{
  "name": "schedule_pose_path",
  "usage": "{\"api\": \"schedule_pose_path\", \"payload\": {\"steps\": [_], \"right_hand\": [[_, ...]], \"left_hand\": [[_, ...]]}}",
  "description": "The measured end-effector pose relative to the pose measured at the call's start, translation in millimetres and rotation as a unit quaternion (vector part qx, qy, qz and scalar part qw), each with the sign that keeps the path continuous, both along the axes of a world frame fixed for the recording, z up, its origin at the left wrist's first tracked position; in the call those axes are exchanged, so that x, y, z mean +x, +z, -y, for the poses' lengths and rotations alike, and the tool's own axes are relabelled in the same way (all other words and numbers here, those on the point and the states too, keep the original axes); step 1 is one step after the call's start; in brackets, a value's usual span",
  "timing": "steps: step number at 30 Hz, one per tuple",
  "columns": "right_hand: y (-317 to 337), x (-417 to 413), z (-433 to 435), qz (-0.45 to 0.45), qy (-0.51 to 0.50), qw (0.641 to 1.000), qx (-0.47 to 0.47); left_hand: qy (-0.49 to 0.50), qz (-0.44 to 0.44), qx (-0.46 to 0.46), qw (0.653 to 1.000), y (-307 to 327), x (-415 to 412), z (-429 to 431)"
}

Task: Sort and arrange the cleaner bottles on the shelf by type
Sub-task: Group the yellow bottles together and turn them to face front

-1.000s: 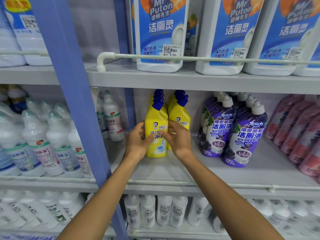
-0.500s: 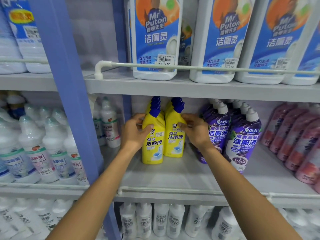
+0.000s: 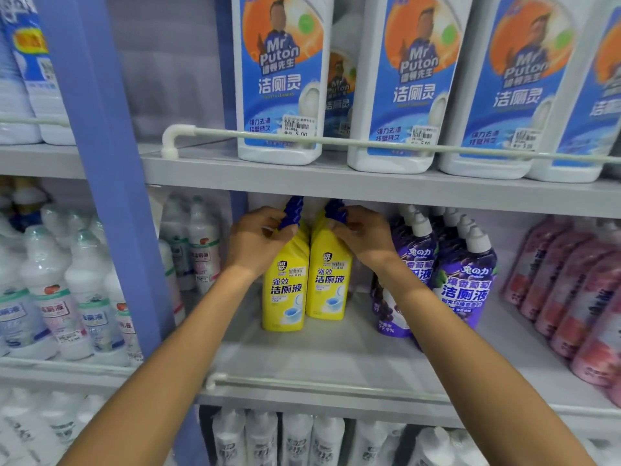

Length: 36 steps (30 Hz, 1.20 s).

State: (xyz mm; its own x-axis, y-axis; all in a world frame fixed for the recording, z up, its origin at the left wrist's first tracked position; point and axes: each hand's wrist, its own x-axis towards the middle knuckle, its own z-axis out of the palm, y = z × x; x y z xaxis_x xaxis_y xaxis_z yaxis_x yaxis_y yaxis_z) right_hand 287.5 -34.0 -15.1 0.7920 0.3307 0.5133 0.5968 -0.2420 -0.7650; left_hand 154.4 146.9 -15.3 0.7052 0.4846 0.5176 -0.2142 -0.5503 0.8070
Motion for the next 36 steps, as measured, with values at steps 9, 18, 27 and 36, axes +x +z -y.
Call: {"api": "schedule_pose_path", "payload": {"steps": [9, 18, 27, 36], "right_hand": [[4.4, 16.1, -1.5, -0.016, 0.027, 0.999, -0.034], [-7.6, 8.2, 4.0, -0.032, 0.034, 0.999, -0.003], [-34.7, -15.1, 8.2, -0.042, -0.004, 0.999, 0.027], [-22.7, -33.4, 10.1, -0.029, -0.037, 0.997, -0.056]], "left_hand": [[0.039, -0.018, 0.094, 0.995, -4.5, 6.1, -1.3], [0.051, -0.048, 0.057, 0.996, -14.8, -2.0, -0.1], [0.043, -0.057, -0.013, 0.997, -34.6, -17.2, 5.7], [0.040, -0.086, 0.001, 0.996, -19.8, -27.4, 12.3]]}}
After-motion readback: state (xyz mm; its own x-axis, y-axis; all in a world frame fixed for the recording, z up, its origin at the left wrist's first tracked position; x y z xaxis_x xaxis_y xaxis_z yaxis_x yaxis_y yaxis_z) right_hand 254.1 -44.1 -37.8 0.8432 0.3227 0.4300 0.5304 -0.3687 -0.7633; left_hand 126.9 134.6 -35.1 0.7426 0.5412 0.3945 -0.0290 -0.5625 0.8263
